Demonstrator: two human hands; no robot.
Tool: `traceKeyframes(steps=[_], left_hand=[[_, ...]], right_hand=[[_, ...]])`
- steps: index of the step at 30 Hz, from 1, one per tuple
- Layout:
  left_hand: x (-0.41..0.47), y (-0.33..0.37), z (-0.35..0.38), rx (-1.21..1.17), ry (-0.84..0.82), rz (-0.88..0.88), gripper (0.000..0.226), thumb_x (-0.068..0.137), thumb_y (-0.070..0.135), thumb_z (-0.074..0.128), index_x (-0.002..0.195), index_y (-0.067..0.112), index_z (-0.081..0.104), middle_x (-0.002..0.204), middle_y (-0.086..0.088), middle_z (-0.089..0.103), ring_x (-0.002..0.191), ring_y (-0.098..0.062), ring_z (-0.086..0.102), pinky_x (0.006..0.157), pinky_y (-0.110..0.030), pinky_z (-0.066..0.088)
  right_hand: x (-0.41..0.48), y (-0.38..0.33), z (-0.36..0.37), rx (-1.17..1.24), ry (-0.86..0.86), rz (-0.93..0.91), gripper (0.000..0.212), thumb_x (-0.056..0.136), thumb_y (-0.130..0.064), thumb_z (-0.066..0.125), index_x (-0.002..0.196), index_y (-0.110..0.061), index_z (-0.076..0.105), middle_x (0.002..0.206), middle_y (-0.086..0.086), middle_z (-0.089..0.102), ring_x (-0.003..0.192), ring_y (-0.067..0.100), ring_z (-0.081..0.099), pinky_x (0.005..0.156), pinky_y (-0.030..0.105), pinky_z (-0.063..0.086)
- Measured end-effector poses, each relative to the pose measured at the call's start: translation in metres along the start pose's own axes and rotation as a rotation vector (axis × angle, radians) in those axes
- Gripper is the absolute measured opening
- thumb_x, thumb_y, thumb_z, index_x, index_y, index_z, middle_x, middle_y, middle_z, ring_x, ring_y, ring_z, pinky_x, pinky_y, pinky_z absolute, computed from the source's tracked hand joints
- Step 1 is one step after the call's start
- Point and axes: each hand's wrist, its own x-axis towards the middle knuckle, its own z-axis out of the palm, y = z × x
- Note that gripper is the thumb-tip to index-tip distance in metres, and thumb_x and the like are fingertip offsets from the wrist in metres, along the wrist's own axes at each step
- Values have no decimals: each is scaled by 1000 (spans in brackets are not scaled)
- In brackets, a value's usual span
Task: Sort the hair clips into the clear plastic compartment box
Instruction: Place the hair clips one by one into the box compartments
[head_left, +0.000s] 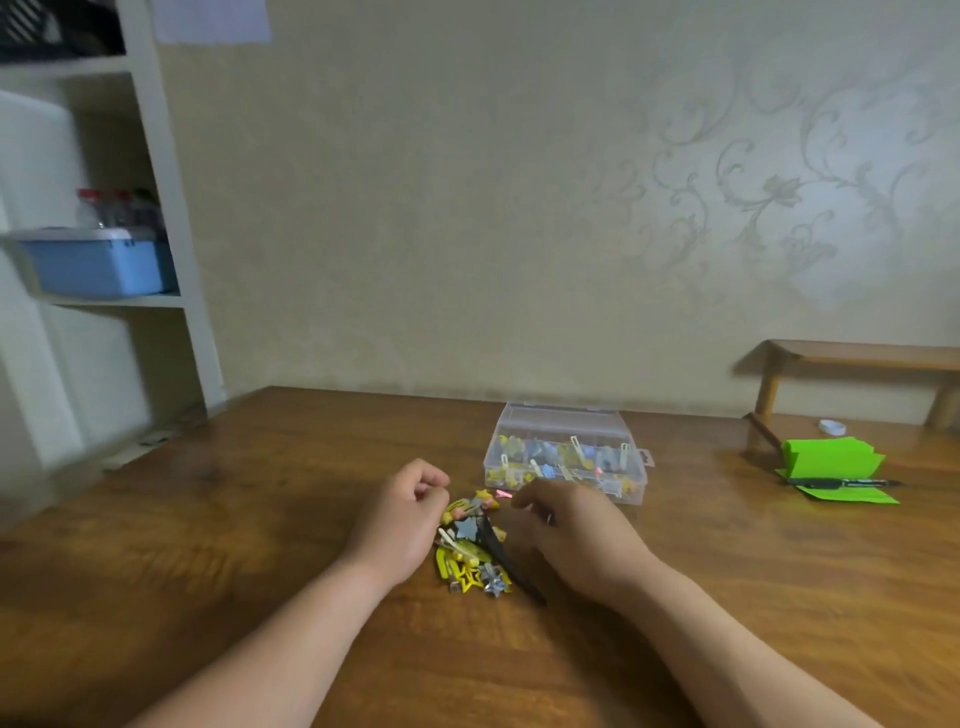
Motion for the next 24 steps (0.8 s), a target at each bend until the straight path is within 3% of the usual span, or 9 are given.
traceKeyframes(steps=[3,7,11,15,20,24], left_hand=[[2,-1,1,23,-3,4,15,104,23,58,108,30,71,106,10,69,99,-8,66,82,-32,54],[7,-4,5,30,-9,15,16,106,23,57,109,31,70,104,8,69,100,-11,66,79,-30,52],[13,-9,6,-21,-7,-5,18,104,20,58,107,32,71,105,5,70,97,-14,67,86,-36,56],[27,-7,3,-147,-6,-75,20,106,16,55,109,26,71,106,-3,70,96,-21,67,81,-36,52],[57,-2,11,-239,-19,-77,19,106,16,53,112,22,70,110,-5,69,95,-22,66,78,-36,52],[71,-3,22,-271,-49,-53,17,106,20,55,115,24,68,114,-2,68,103,-20,65,94,-44,55]], right_hand=[[3,2,4,-22,-34,-2,30,103,-56,58,122,-37,72,100,-16,69,86,3,63,70,21,51],[9,-4,10,-56,-82,-47,30,103,-44,59,130,-37,71,114,-13,68,95,8,63,80,28,56],[17,-10,16,-126,-111,-40,28,102,-37,59,126,-35,72,117,-7,65,100,14,62,87,35,58],[16,-5,13,-52,-96,-24,17,101,-33,64,117,-32,70,108,-11,66,94,10,61,81,29,56],[14,4,6,122,1,39,6,101,-29,66,103,-35,68,98,-14,71,90,2,64,73,19,49],[21,14,-17,202,296,75,7,98,-22,72,97,-28,72,89,-16,74,85,-5,66,70,12,47]])
